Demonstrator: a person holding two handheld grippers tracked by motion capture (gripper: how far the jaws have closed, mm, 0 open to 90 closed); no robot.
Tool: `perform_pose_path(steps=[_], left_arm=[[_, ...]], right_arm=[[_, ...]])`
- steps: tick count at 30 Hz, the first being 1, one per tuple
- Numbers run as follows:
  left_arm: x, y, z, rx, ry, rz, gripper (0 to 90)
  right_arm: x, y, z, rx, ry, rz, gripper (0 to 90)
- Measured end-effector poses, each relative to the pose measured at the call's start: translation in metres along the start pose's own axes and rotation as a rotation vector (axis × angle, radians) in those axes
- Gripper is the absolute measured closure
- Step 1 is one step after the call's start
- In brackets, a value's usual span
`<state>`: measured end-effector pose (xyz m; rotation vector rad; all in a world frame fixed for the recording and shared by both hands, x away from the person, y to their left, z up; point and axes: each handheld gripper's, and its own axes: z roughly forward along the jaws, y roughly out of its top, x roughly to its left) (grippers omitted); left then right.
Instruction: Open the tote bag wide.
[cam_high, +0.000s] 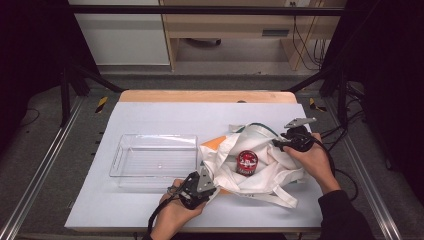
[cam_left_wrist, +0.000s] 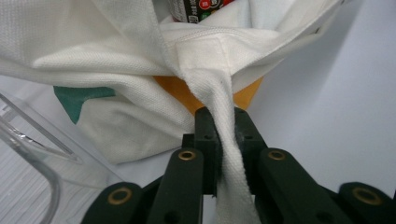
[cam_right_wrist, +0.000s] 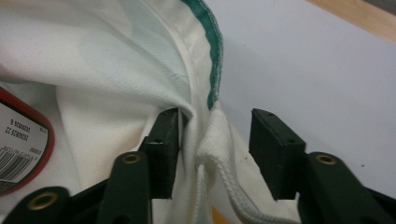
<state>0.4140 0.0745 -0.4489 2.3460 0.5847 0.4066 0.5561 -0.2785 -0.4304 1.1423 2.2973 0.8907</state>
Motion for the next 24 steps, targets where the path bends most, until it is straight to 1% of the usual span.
perform_pose_path(steps=[1, 2, 3, 5, 7, 9, 10, 11, 13, 17, 18, 22, 24], left_arm=[[0.000, 0.000, 0.000, -0.010, -0.004, -0.011, 81.5], [0.001, 0.001, 0.000, -0.005, -0.005, -0.003, 80.1], [0.000, 0.001, 0.000, -0.019, -0.004, -0.013, 78.5], [0.001, 0.002, 0.000, -0.034, -0.008, -0.029, 74.7], [0.001, 0.002, -0.001, -0.048, -0.010, -0.037, 71.6], [0.001, 0.004, -0.002, -0.057, -0.007, -0.038, 68.6], [0.000, 0.005, -0.003, -0.063, -0.002, -0.036, 66.7], [0.000, 0.005, -0.004, -0.069, 0.002, -0.034, 64.9], [-0.001, 0.007, -0.006, -0.078, 0.007, -0.034, 61.3], [0.001, 0.012, -0.013, -0.106, 0.030, -0.033, 55.9], [0.001, 0.013, -0.015, -0.115, 0.036, -0.034, 54.6], [0.004, 0.021, -0.024, -0.140, 0.057, -0.028, 51.4], [0.007, 0.026, -0.030, -0.156, 0.069, -0.023, 50.8]], right_arm=[[0.000, 0.000, -0.002, 0.001, -0.004, -0.004, 46.4], [0.001, 0.001, -0.005, -0.008, -0.016, -0.006, 43.7], [0.001, 0.001, -0.008, -0.015, -0.020, -0.004, 41.2], [0.001, 0.001, -0.015, -0.048, -0.014, -0.002, 35.3], [0.001, 0.001, -0.022, -0.087, -0.007, -0.017, 30.8], [0.003, 0.001, -0.029, -0.111, -0.021, -0.024, 29.6], [0.004, 0.001, -0.033, -0.119, -0.025, -0.015, 28.7], [0.003, 0.001, -0.036, -0.129, -0.030, -0.017, 27.9], [0.004, 0.001, -0.043, -0.138, -0.020, -0.001, 27.5], [0.006, 0.000, -0.060, -0.148, -0.033, -0.006, 30.2], [0.008, -0.001, -0.064, -0.150, -0.032, 0.001, 31.0], [0.012, -0.006, -0.081, -0.158, -0.038, 0.006, 37.4], [0.015, -0.009, -0.089, -0.160, -0.037, 0.020, 40.8]])
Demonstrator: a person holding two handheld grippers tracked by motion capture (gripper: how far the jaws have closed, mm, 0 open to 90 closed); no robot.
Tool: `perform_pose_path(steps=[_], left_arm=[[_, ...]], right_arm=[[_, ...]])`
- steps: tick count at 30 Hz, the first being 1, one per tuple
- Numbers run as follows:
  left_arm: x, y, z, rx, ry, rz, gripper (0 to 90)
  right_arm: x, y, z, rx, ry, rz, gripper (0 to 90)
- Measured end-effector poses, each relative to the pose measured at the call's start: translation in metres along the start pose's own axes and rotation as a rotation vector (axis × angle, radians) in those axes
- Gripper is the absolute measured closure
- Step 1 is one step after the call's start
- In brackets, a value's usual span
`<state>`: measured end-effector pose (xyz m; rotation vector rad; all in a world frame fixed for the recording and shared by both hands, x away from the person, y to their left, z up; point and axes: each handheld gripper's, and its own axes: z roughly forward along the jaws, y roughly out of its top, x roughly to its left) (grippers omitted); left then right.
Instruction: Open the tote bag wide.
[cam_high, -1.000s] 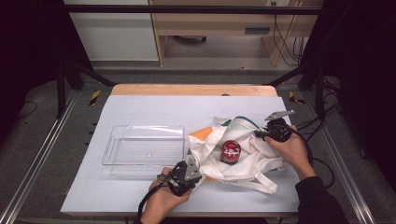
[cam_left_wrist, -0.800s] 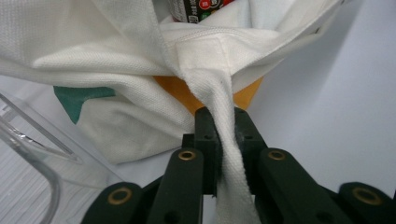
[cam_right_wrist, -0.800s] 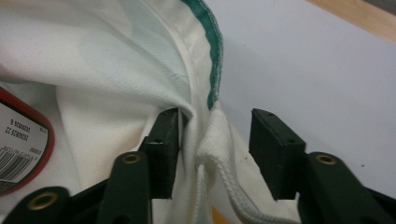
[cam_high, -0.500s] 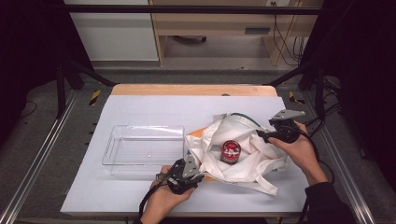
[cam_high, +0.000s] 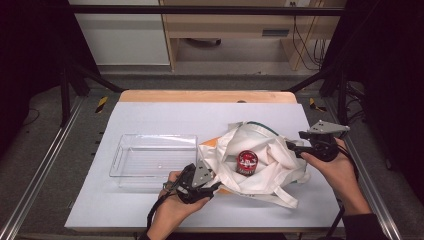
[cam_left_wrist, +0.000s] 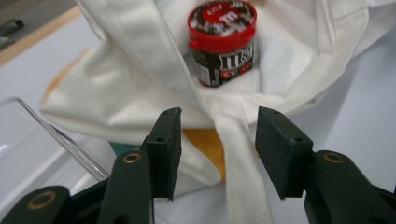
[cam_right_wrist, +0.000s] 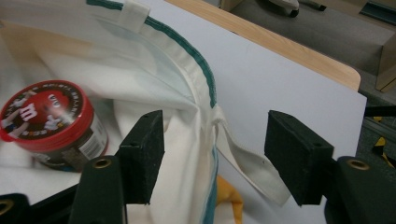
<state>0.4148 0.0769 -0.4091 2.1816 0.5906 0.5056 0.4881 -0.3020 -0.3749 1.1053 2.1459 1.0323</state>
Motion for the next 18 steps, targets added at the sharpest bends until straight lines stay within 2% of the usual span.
perform_pose_path(steps=[4, 10, 14, 18], left_arm=[[0.006, 0.013, -0.006, -0.036, 0.023, 0.007, 48.8], [0.016, 0.042, -0.005, -0.048, 0.052, 0.053, 43.9], [0.027, 0.061, 0.003, -0.053, 0.060, 0.060, 42.2], [0.038, 0.075, 0.018, -0.047, 0.058, 0.059, 41.1]], right_arm=[[0.005, -0.004, -0.016, -0.017, 0.003, -0.003, 46.3], [0.010, -0.012, -0.029, -0.011, -0.009, 0.017, 50.5], [0.011, -0.017, -0.032, -0.010, -0.002, 0.028, 50.2], [0.011, -0.020, -0.026, 0.011, -0.003, 0.034, 50.2]])
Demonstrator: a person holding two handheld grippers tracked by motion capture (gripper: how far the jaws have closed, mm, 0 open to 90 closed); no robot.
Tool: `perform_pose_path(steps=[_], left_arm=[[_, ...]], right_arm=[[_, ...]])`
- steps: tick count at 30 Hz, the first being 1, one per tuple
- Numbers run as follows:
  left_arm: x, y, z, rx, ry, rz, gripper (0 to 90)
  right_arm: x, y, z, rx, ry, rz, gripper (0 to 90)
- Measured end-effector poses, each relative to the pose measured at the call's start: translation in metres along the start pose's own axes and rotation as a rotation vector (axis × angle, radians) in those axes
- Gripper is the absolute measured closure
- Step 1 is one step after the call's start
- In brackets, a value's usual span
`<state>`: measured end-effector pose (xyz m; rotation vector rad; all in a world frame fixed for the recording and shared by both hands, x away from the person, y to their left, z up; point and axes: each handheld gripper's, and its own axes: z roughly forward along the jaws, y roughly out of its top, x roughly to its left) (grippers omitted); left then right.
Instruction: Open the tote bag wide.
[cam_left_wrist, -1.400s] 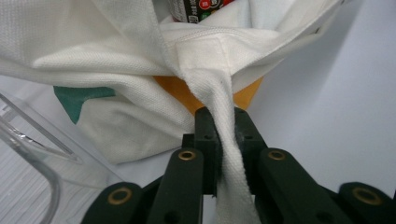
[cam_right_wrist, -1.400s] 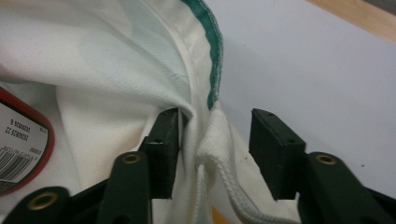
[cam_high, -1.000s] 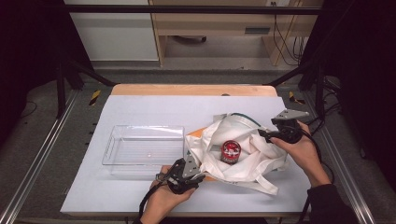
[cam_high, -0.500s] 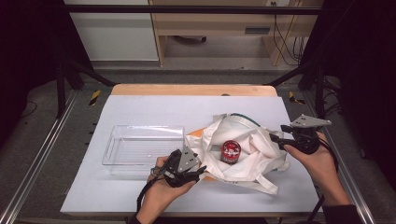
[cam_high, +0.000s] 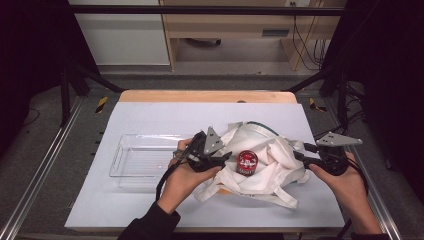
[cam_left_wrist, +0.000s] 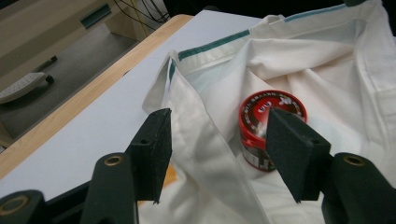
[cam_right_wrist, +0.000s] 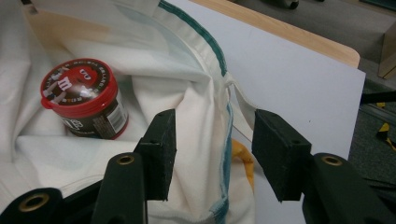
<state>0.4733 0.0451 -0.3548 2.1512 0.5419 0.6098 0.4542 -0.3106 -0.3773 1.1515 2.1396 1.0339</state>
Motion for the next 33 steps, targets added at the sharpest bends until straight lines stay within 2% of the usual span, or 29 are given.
perform_pose_path(steps=[5, 10, 13, 14, 16, 17, 18, 20, 23, 29, 31, 33], left_arm=[[0.009, 0.007, 0.020, 0.020, 0.002, -0.006, 39.8], [0.010, 0.009, 0.034, 0.044, -0.002, -0.002, 39.5], [0.010, 0.009, 0.039, 0.053, -0.004, 0.001, 41.3], [0.011, 0.009, 0.039, 0.067, -0.006, 0.015, 43.3], [0.014, 0.006, 0.039, 0.085, 0.015, 0.022, 50.5], [0.016, 0.004, 0.039, 0.094, 0.009, 0.017, 53.0], [0.017, 0.003, 0.038, 0.092, 0.004, -0.002, 59.5], [0.021, 0.000, 0.036, 0.115, 0.009, -0.008, 63.5], [0.025, -0.004, 0.032, 0.124, 0.018, -0.020, 71.4], [0.036, -0.019, 0.033, 0.145, 0.002, -0.069, 77.0], [0.037, -0.022, 0.034, 0.153, 0.003, -0.070, 77.8], [0.038, -0.023, 0.035, 0.165, 0.003, -0.068, 78.3]], right_arm=[[0.001, -0.004, 0.007, 0.029, 0.000, 0.003, 50.3], [0.001, -0.013, 0.007, 0.049, 0.008, -0.001, 48.7], [0.005, -0.018, 0.008, 0.056, 0.020, 0.017, 45.5], [0.005, -0.019, 0.009, 0.057, 0.020, 0.016, 44.6], [0.006, -0.022, 0.010, 0.063, 0.014, 0.016, 43.3], [0.006, -0.023, 0.010, 0.067, 0.009, 0.016, 43.1], [0.006, -0.024, 0.009, 0.069, 0.009, 0.018, 43.2], [0.006, -0.026, 0.007, 0.070, 0.003, 0.016, 44.5], [0.007, -0.030, 0.005, 0.088, -0.013, 0.010, 47.2], [0.008, -0.038, 0.002, 0.116, -0.014, 0.007, 52.4], [0.009, -0.041, 0.002, 0.121, -0.008, 0.005, 56.8], [0.008, -0.042, 0.003, 0.124, -0.020, -0.002, 62.3]])
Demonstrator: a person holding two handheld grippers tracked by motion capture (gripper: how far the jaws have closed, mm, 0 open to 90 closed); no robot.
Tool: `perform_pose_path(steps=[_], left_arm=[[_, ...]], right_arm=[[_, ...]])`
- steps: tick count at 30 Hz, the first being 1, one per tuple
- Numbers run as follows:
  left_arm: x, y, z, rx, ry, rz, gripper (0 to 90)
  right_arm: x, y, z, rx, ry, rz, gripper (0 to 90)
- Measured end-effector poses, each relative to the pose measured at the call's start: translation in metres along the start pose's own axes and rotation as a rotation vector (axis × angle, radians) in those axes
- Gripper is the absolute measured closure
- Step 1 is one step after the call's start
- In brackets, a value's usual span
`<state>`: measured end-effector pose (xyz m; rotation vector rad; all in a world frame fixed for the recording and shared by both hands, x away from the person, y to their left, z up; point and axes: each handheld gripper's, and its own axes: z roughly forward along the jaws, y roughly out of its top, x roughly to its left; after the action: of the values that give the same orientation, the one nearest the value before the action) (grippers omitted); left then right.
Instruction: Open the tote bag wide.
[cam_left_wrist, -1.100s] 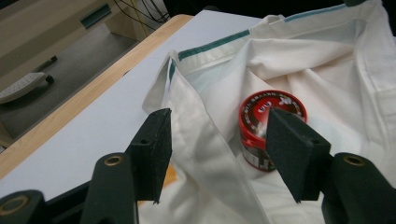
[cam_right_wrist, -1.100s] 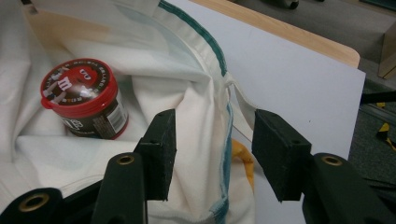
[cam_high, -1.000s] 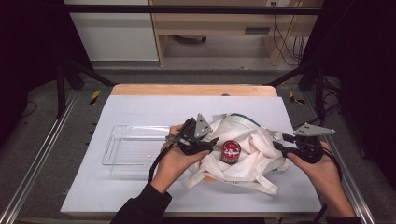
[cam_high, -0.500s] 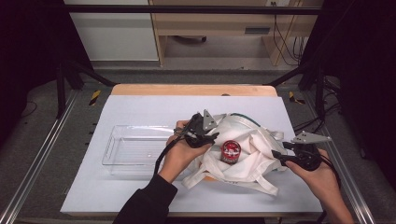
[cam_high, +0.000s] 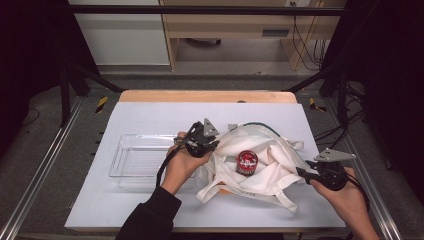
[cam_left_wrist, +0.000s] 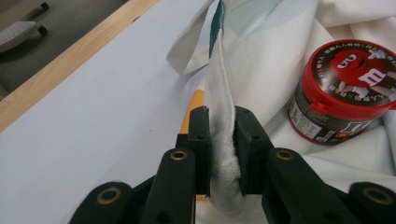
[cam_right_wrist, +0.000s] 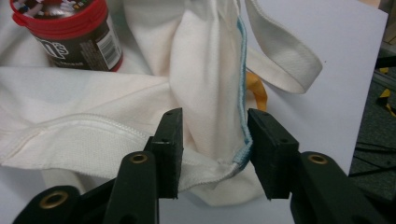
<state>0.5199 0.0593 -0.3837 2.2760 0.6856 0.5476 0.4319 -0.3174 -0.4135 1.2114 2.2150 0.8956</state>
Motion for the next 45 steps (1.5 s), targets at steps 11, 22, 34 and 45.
perform_pose_path(steps=[11, 22, 34, 45], left_arm=[[0.000, -0.011, -0.006, 0.018, -0.002, -0.012, 80.2], [-0.008, -0.020, 0.001, 0.110, -0.010, 0.030, 80.4], [-0.010, -0.026, 0.002, 0.119, -0.007, 0.039, 80.1], [-0.008, -0.022, -0.001, 0.124, -0.021, 0.042, 78.0]], right_arm=[[-0.010, 0.000, -0.013, -0.010, -0.096, -0.031, 84.1], [-0.024, -0.023, 0.008, -0.014, -0.034, 0.044, 83.3], [0.011, 0.008, -0.033, -0.236, -0.021, -0.035, 44.9], [0.073, 0.018, -0.011, -0.244, 0.167, -0.118, 39.3]])
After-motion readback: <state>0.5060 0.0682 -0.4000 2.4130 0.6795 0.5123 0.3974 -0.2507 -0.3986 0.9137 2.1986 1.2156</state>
